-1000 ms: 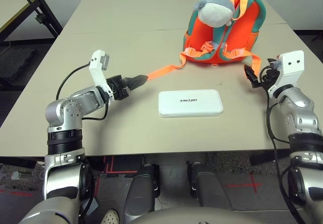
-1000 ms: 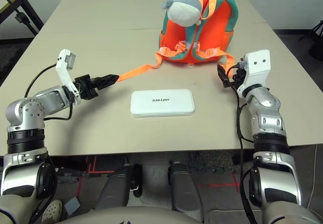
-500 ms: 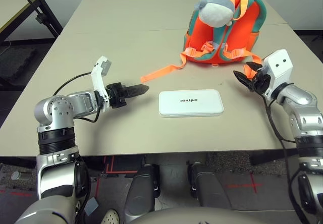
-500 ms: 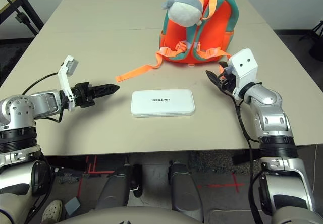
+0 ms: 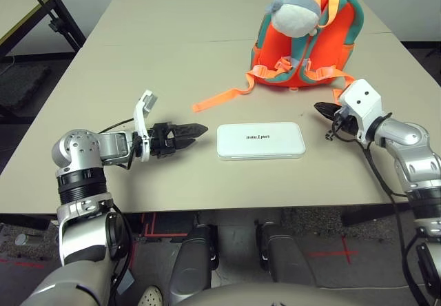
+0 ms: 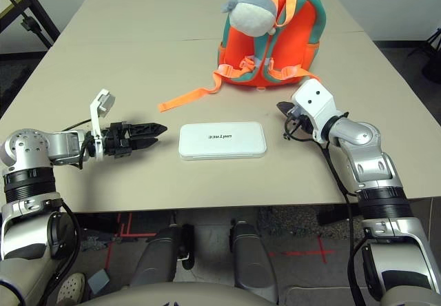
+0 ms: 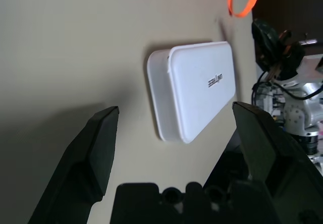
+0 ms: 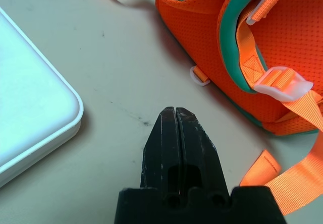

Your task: Put the pencil case into the backpack and zip it.

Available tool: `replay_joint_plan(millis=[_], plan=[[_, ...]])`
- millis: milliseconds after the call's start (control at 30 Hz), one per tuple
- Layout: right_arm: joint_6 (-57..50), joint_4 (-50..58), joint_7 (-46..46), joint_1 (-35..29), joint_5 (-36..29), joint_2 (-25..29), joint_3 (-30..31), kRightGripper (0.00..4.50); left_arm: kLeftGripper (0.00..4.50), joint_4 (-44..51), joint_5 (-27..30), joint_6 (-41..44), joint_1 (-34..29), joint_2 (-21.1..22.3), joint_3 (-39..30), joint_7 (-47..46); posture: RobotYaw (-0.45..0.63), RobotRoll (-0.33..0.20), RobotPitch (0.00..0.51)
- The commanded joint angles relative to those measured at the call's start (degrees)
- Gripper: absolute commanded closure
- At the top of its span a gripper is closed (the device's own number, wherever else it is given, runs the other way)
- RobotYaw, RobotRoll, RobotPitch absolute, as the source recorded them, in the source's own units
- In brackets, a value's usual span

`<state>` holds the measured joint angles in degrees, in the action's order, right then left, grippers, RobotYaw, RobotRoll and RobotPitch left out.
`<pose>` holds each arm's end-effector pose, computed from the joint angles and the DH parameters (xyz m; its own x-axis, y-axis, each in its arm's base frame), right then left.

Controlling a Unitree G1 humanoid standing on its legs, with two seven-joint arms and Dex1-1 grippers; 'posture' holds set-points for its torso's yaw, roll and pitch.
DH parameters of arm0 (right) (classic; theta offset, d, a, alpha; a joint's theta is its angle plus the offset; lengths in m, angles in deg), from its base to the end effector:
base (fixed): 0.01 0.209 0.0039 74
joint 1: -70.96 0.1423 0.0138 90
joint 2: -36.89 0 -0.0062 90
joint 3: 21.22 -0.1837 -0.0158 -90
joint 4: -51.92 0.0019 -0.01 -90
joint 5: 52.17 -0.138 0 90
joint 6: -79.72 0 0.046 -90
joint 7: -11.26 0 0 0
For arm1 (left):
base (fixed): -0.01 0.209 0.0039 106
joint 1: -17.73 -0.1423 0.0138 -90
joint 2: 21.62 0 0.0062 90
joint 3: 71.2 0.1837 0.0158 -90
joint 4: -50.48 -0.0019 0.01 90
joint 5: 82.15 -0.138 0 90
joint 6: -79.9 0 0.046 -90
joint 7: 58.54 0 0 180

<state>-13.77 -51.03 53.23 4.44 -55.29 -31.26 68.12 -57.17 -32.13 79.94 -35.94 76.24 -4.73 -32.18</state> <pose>0.2720 -0.2679 0.1457 0.8313 0.5048 -0.2325 -0.5460 0.6634 -0.5117 0.2748 0.2372 0.1350 0.4654 -0.8218 -0.3287 0.2420 0.4754 -0.8458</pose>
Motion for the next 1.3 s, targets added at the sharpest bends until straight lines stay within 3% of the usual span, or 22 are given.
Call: replay_joint_plan(millis=[33,633,1300], plan=[[1.2,-0.8,-0.1,-0.9,0.6,0.1,0.1,4.46,0.0,-4.3,-1.2,-1.3,1.6,-0.5,1.0,1.8,-0.11,0.0,0.124],[1.4,0.3,0.4,-3.4,2.0,1.8,0.2,4.46,0.0,-14.3,-5.1,-4.9,5.5,-2.2,8.9,7.8,-0.14,0.0,0.121],[-4.1,5.3,11.8,-5.7,1.9,4.5,4.9,4.46,0.0,-16.1,-6.9,-6.1,6.4,-3.7,9.3,8.3,-0.14,0.0,0.131]])
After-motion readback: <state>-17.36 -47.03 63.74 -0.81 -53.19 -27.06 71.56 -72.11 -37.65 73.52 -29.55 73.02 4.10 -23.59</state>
